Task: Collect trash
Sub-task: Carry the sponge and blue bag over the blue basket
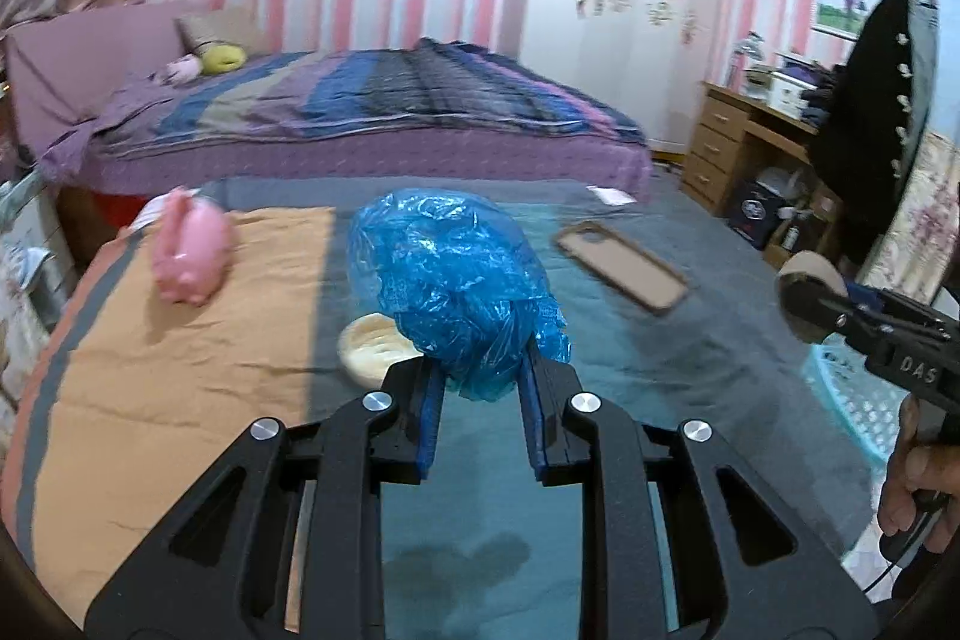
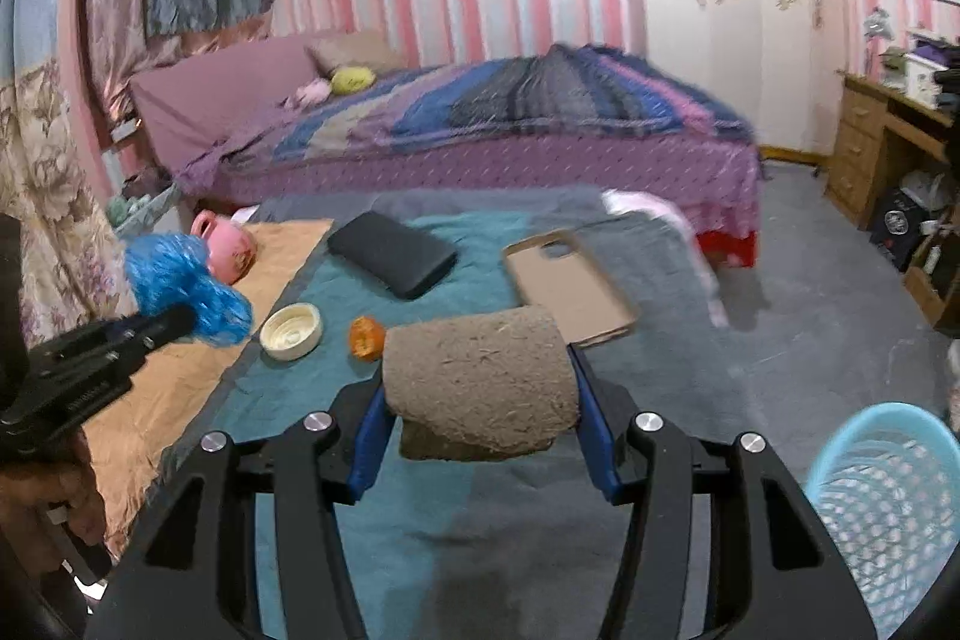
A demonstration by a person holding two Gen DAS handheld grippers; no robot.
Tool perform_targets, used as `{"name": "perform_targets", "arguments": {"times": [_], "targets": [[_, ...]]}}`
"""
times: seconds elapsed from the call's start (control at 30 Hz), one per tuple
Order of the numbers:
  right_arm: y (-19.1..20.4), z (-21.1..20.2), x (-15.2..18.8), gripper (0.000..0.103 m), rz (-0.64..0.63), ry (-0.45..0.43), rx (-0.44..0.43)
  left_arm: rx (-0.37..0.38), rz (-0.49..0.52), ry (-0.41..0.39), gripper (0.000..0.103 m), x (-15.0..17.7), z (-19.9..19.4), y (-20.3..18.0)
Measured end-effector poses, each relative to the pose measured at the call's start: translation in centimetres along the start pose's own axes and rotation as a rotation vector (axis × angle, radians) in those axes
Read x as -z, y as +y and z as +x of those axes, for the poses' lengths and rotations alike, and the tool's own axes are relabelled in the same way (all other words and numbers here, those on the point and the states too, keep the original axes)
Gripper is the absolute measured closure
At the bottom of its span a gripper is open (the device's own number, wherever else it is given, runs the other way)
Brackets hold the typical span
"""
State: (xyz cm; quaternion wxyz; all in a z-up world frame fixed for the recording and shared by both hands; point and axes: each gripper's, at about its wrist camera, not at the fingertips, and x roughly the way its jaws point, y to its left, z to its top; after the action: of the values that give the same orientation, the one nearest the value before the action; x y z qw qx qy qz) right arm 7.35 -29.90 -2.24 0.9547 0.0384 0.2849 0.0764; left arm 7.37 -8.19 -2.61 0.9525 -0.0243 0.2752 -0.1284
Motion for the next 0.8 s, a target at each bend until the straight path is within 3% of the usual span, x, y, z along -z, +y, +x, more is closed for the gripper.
{"name": "perform_targets", "arguments": {"times": [0.17,0.53,0.8], "targets": [[-2.4,-3.3,0.2,0.050,0.008,-0.068,0.075,0.048,0.031,-0.025,0.082,-0.5,0.1,-3.1],[-8.4,-5.2,1.3,0.050,0.038,-0.033,0.152,0.033,0.040,-0.050,0.081,-0.7,-0.2,-5.2],[-11.9,-6.8,2.1,0.050,0.093,-0.055,0.190,0.119,0.053,-0.056,0.081,-0.6,-0.3,-8.4]]}}
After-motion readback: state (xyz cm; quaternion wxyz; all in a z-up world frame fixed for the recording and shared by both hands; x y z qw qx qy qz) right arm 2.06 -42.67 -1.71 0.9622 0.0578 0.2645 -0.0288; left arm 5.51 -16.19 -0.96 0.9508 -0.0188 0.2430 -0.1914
